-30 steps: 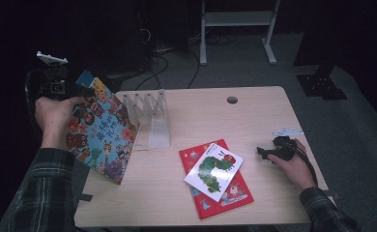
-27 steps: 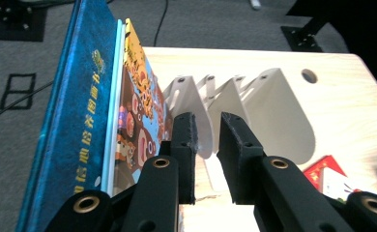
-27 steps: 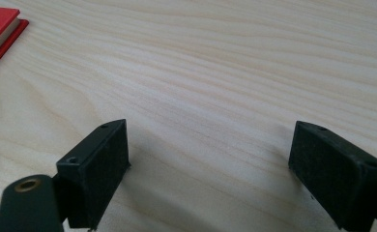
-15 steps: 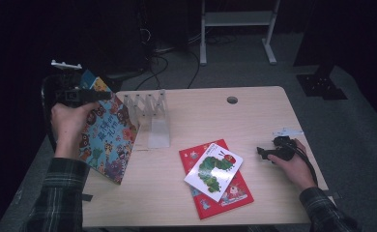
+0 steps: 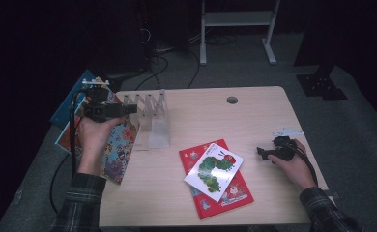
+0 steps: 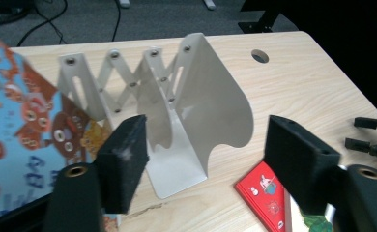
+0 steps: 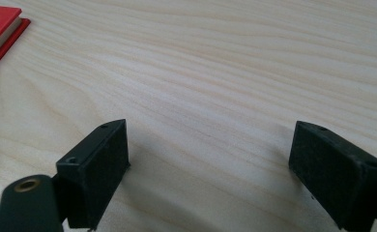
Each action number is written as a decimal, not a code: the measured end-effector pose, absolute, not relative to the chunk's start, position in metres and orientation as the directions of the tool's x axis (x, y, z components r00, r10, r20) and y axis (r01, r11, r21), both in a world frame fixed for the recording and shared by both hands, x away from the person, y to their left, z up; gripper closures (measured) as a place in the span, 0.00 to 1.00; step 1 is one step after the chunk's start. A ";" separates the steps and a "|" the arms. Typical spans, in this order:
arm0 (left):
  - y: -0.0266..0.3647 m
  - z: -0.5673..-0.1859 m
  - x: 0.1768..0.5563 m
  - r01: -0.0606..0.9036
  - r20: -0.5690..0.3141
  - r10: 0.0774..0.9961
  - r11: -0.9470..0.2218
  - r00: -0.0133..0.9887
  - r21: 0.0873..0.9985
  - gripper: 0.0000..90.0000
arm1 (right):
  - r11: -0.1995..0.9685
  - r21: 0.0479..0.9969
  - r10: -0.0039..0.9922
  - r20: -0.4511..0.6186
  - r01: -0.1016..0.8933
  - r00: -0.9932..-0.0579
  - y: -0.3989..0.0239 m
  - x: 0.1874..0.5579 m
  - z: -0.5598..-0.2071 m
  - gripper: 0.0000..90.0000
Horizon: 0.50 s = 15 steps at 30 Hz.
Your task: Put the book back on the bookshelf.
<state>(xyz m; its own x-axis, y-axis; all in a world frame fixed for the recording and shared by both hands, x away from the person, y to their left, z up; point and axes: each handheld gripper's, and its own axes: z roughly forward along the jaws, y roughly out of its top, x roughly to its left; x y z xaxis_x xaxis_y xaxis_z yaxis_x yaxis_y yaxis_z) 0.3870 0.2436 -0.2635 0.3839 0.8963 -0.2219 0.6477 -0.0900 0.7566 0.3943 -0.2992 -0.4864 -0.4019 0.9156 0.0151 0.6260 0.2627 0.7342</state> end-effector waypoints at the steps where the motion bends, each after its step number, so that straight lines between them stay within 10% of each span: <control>1: 0.241 -0.265 0.386 0.644 -0.220 0.894 -0.094 0.390 0.759 0.32 | 0.263 0.734 0.916 0.015 0.626 -0.402 -0.299 0.394 -0.486 0.14; 15: 0.188 -0.316 0.371 0.646 -0.192 0.845 -0.215 0.499 0.733 0.06 | 0.268 0.735 0.913 0.013 0.623 -0.408 -0.299 0.394 -0.487 0.14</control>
<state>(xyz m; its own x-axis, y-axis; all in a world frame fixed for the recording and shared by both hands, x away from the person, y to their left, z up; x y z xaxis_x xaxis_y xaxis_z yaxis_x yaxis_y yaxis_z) 0.3710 0.1884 -0.3157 0.4995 0.8448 -0.1920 0.6457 -0.2152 0.7327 0.3938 -0.2994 -0.4866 -0.4079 0.9129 0.0126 0.6228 0.2682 0.7350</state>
